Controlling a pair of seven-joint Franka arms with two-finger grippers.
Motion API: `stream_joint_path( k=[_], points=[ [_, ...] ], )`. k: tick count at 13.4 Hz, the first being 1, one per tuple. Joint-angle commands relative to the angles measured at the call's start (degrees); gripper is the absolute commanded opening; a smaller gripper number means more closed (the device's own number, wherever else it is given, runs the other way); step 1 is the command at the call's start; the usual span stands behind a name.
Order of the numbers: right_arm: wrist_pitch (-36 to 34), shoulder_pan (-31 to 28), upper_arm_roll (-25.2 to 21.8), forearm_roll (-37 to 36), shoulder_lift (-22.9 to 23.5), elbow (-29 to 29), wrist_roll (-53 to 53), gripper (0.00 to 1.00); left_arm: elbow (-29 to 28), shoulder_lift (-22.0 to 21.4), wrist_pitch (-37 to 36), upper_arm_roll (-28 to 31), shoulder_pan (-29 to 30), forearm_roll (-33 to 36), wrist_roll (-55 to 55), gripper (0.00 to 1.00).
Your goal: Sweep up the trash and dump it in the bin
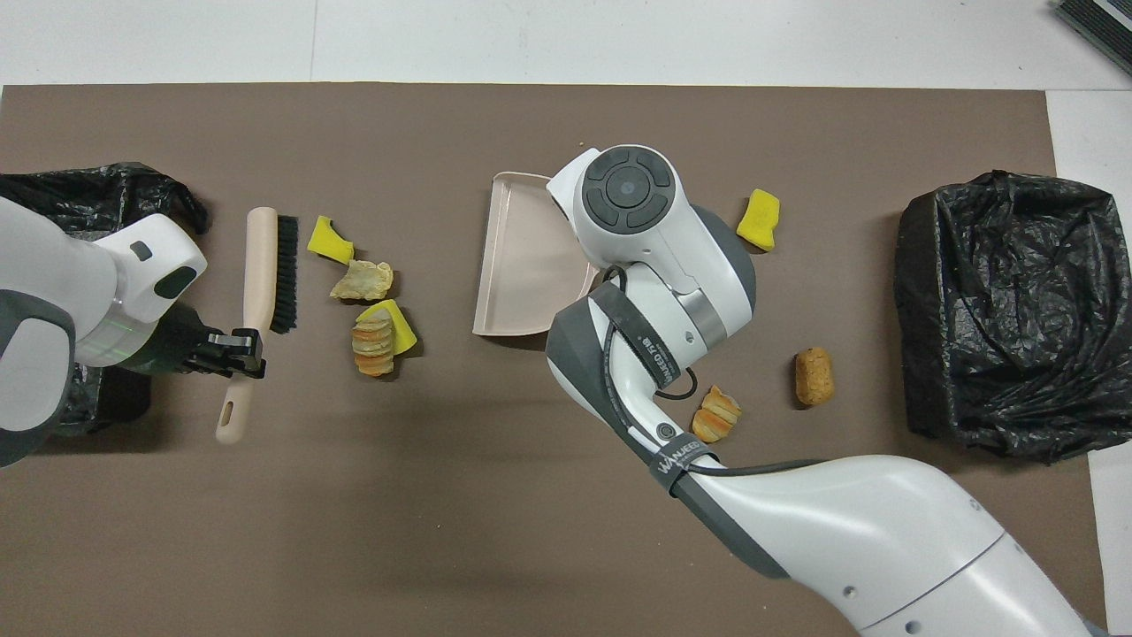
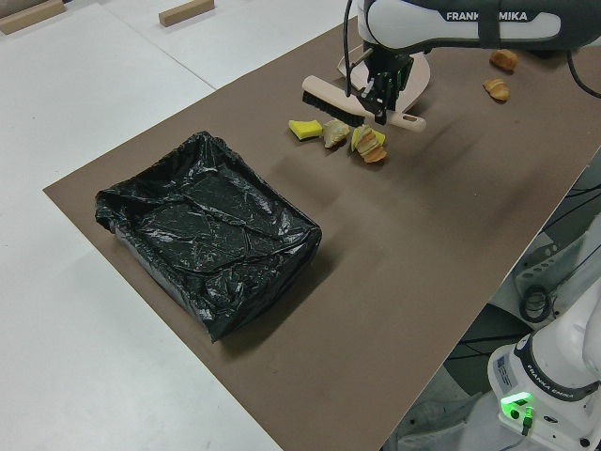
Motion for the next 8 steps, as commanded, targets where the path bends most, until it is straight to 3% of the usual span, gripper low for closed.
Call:
stream_joint_path(
  k=[1, 4, 8],
  points=[
    [1.41, -0.84, 0.67, -1.8, -1.97, -3.41, -8.1, 0.0, -0.95, 2.72, 5.36, -0.29, 3.16, 2.62, -1.2, 0.0],
    [0.88, -0.22, 0.67, -3.3, -2.5, -4.03, -11.55, 0.0, -5.07, 3.88, 8.2, -0.55, 1.51, 2.62, -6.53, 0.0],
    [1.06, 0.04, 0.76, -3.13, -2.41, -4.91, -11.38, 0.0, -13.07, -0.07, 8.55, -0.73, -5.86, 2.36, -16.66, 0.0]
  ],
)
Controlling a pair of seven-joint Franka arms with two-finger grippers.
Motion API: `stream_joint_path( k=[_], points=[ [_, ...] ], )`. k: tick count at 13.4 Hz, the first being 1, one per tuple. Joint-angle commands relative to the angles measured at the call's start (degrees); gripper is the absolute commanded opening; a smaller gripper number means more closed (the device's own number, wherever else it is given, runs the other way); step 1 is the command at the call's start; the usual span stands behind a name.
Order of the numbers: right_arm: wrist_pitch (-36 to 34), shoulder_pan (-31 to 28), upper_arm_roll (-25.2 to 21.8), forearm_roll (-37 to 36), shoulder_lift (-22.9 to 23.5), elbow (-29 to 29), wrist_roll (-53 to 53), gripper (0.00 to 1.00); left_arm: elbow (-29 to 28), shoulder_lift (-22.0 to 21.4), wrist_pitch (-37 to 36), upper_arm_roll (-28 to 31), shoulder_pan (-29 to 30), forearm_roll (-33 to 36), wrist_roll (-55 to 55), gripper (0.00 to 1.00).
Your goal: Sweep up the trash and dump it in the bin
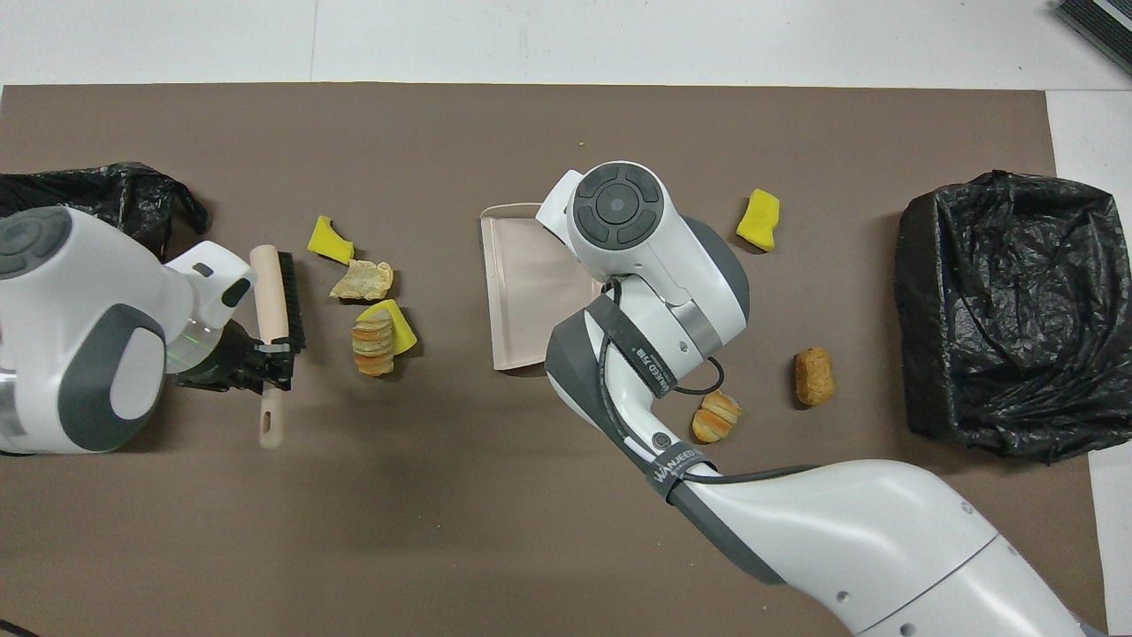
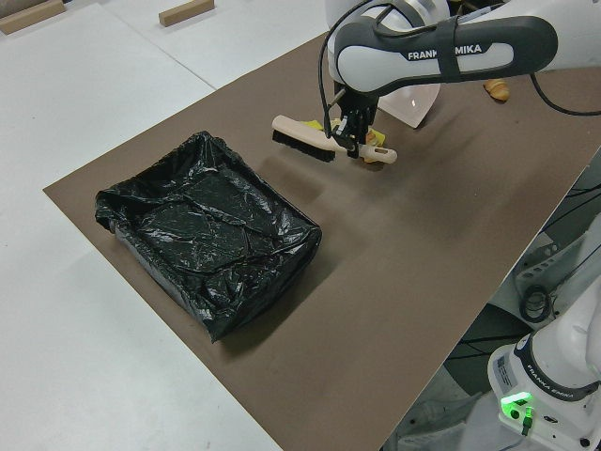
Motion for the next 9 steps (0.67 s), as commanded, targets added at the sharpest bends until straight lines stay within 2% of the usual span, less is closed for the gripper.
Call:
stream_joint_path(
  k=[1, 4, 9],
  points=[
    [1.0, -0.27, 0.37, -0.99, -1.76, -3.07, -1.17, 0.0, -5.87, -4.57, 2.82, 0.43, -4.62, 0.55, -4.5, 0.0],
    [2.41, -0.27, 0.46, -0.37, -1.76, -4.3, 0.84, 0.0, -7.29, -3.34, 6.86, 0.34, -7.18, -0.32, -5.65, 0.0],
    [3.55, -0.36, 0.72, 1.39, -1.76, -4.65, 2.17, 0.0, -7.11, -2.99, 12.31, 0.34, -14.19, -8.83, -6.35, 0.0]
  ],
)
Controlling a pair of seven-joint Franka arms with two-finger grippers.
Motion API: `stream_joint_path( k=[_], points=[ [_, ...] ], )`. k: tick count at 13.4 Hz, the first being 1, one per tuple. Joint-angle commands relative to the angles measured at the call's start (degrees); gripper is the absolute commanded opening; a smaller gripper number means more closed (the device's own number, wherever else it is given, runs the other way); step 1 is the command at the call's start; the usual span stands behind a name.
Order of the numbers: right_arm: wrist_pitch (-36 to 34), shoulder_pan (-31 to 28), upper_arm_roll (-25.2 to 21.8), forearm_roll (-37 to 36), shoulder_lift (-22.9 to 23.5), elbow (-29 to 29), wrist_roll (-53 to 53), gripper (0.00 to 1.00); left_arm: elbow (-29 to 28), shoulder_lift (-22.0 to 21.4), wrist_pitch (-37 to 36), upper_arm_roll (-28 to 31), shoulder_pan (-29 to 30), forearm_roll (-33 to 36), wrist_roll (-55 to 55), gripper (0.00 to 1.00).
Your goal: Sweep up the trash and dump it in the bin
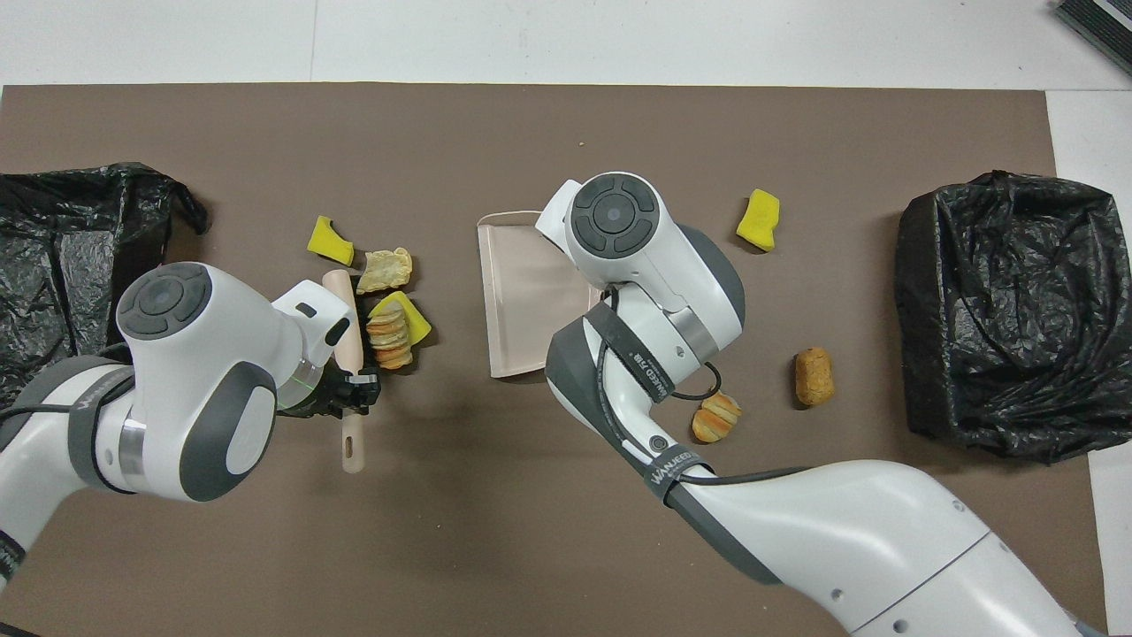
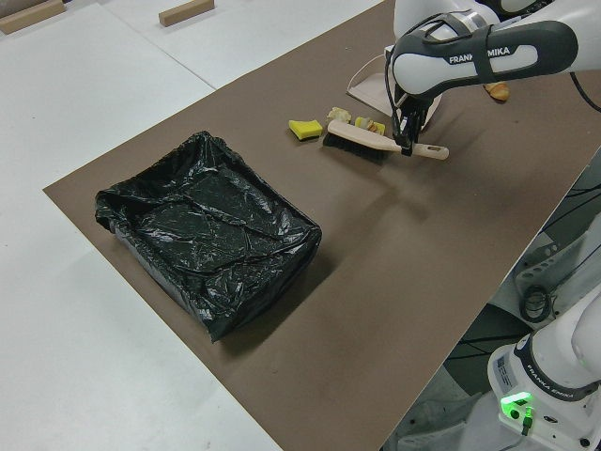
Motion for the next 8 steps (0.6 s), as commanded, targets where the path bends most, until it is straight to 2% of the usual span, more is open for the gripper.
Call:
stream_joint_path(
  k=[1, 6, 8],
  points=[
    [1.79, -0.31, 0.68, 0.99, -1.68, -2.77, 1.84, 0.0, -1.5, -1.2, 3.43, 0.78, -5.29, -3.61, -2.97, 0.0],
    [1.88, -0.39, 0.59, 0.99, -1.68, -2.68, 2.55, 0.0, 0.69, -0.41, 4.31, 0.6, -10.74, -3.96, -3.88, 0.0],
    [1.88, -0.39, 0.59, 0.99, -1.6, -2.59, 2.55, 0.0, 5.07, 1.96, 4.49, 0.69, -12.41, -6.23, -4.66, 0.0]
  ],
)
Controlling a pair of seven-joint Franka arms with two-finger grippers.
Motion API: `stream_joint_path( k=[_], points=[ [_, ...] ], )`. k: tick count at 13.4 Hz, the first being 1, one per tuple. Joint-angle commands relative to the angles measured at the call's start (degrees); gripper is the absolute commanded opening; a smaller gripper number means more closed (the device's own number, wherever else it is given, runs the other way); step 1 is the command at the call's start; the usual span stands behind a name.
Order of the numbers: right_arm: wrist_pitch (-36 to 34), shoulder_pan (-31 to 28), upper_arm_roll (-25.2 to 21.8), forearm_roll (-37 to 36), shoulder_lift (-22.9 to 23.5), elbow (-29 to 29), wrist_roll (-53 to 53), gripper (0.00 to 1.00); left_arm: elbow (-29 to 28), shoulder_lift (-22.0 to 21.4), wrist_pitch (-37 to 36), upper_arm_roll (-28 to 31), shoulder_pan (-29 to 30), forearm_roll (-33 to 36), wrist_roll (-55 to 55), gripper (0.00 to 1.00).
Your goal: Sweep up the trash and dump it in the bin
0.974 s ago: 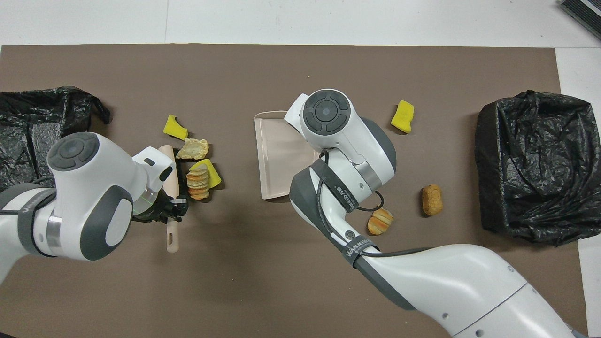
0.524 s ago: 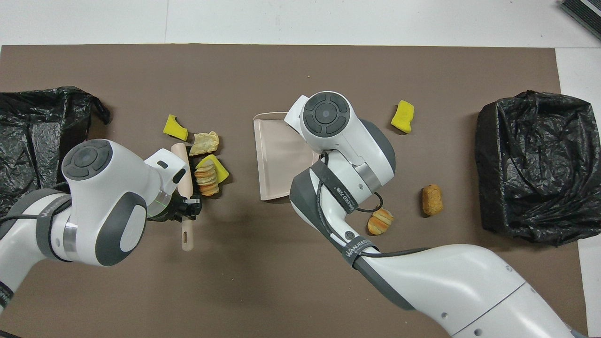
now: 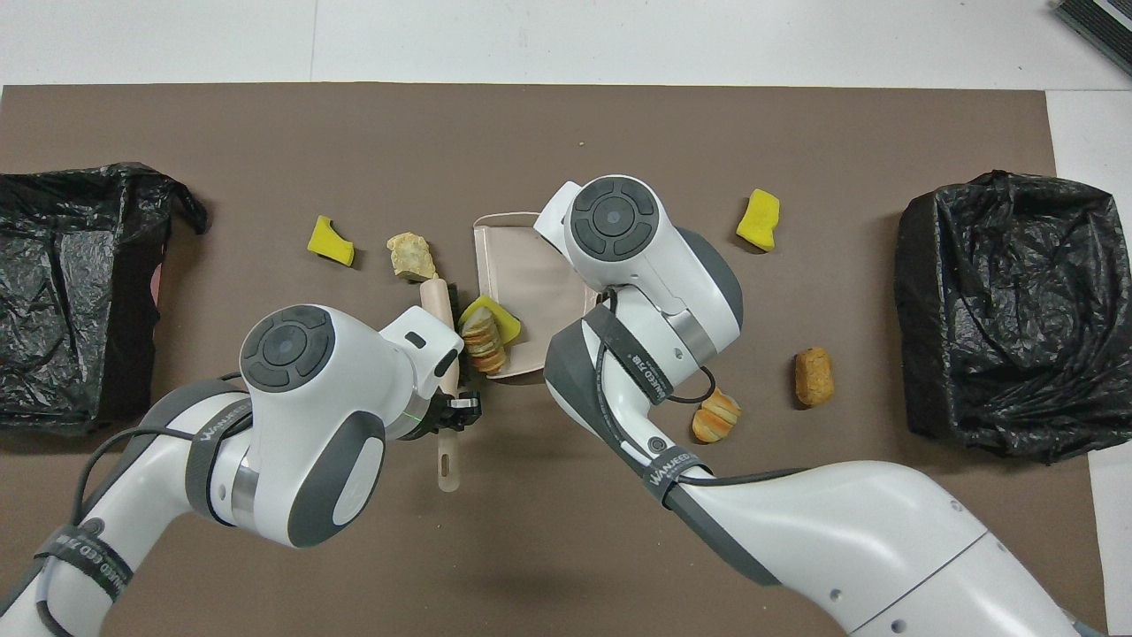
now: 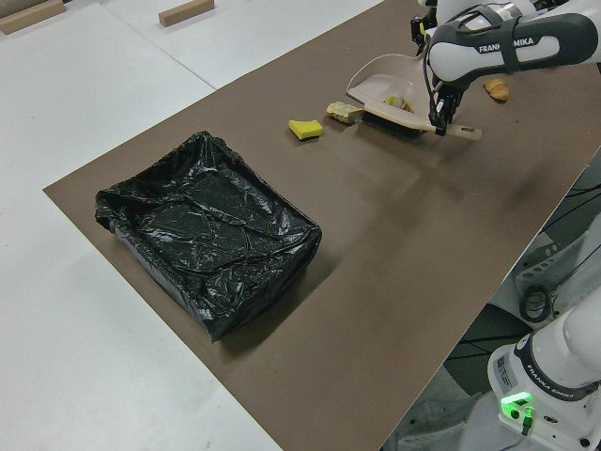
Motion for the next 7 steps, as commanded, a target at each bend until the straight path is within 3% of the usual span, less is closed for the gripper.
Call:
stream_joint_path(
  k=[1, 4, 7],
  points=[
    [1.8, -0.49, 0.44, 0.8, -1.65, -2.5, 1.59, 0.0, 5.36, 2.42, 0.06, 0.98, -1.88, -2.97, -0.29, 0.0],
    [1.8, -0.58, 0.44, 0.8, -1.56, -2.41, 1.41, 0.0, 8.18, 0.67, -2.04, 1.68, 1.53, -1.84, 0.85, 0.0],
    [1.8, -0.93, 0.44, 0.8, -1.56, -2.41, 1.41, 0.0, 16.68, 4.42, -12.72, 1.68, 8.38, 6.67, 7.5, 0.0]
  ],
)
